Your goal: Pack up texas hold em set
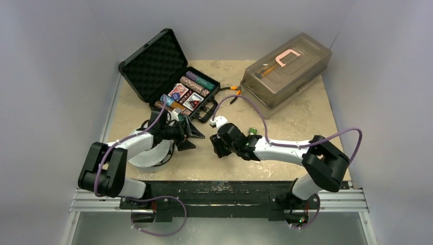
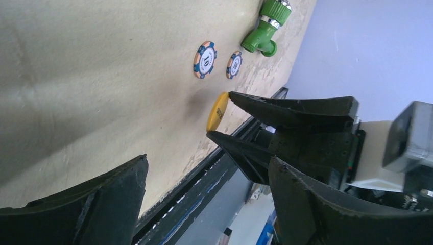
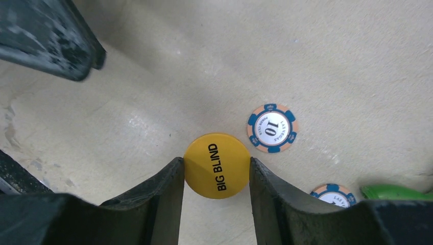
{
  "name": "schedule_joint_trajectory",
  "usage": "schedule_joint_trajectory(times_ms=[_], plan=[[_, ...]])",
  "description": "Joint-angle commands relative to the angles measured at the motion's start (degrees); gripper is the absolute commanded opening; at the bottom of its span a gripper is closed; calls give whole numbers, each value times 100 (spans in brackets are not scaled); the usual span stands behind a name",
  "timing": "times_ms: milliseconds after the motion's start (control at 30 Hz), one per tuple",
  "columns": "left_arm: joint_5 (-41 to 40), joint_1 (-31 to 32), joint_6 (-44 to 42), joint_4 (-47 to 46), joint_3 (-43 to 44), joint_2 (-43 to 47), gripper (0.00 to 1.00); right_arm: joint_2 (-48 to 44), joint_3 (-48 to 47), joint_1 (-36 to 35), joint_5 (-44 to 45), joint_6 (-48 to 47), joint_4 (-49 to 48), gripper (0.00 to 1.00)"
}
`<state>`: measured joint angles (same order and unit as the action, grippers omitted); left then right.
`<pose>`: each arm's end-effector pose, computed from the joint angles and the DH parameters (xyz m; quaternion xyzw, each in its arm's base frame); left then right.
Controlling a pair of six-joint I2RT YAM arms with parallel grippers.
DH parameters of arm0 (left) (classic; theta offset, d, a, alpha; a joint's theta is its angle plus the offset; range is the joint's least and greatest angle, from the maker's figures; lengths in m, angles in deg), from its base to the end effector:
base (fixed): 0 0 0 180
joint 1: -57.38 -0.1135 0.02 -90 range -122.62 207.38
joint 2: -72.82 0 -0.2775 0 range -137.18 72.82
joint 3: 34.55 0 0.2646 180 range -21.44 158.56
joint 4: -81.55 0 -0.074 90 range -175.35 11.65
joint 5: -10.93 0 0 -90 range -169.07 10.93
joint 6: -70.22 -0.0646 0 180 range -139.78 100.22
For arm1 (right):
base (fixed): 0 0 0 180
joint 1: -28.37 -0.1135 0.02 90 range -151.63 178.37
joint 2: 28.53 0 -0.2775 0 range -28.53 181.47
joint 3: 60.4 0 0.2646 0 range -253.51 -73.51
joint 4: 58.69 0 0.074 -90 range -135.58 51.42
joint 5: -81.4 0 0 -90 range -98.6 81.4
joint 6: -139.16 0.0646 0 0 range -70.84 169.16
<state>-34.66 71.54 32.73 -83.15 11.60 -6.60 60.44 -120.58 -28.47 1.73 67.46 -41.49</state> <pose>0.2505 -0.1098 0.1510 -0.1582 0.8618 -0.4753 0.0794 0.1970 0.2804 0.1646 -0.2729 0.8828 0.1614 0.3467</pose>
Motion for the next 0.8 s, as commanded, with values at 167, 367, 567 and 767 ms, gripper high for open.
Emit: schedule_joint_trajectory(times_ms=[167, 367, 567, 767], plan=[[708, 348, 286, -1142, 528, -730, 81, -670, 145, 235, -734, -440, -713, 27], [858, 563, 224, -1141, 779, -1050, 68, -799, 93, 247, -796, -472, -771, 26], [833, 708, -48, -885, 949, -1079, 53, -887, 42, 252, -752, -494, -775, 25], [939, 813, -110, -872, 1024, -1192, 43, -860, -63, 250, -723, -521, -783, 25]])
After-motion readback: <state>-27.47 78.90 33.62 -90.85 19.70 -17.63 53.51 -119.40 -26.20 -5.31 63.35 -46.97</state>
